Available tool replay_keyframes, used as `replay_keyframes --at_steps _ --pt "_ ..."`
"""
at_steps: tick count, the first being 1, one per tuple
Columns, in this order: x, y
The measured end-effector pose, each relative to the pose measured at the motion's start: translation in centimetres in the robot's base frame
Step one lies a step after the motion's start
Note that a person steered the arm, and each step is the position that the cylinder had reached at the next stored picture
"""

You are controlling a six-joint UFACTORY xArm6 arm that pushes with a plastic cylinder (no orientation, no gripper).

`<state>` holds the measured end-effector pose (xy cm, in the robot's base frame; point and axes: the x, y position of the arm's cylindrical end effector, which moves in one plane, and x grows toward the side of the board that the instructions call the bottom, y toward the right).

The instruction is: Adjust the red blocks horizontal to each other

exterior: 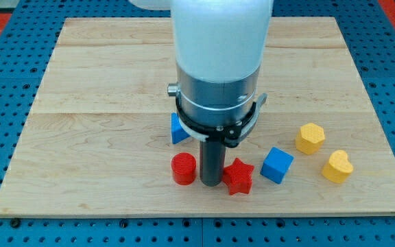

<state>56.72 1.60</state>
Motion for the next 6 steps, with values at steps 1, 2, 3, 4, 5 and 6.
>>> replay_keyframes --at_steps 1,2,3,4,5,6 --pt "1.9 -0.6" --pt "1.4 -1.7" --pt "2.3 -2.8" --pt "5.1 1.8" --pt "4.8 5.8" --pt "4.4 6.7"
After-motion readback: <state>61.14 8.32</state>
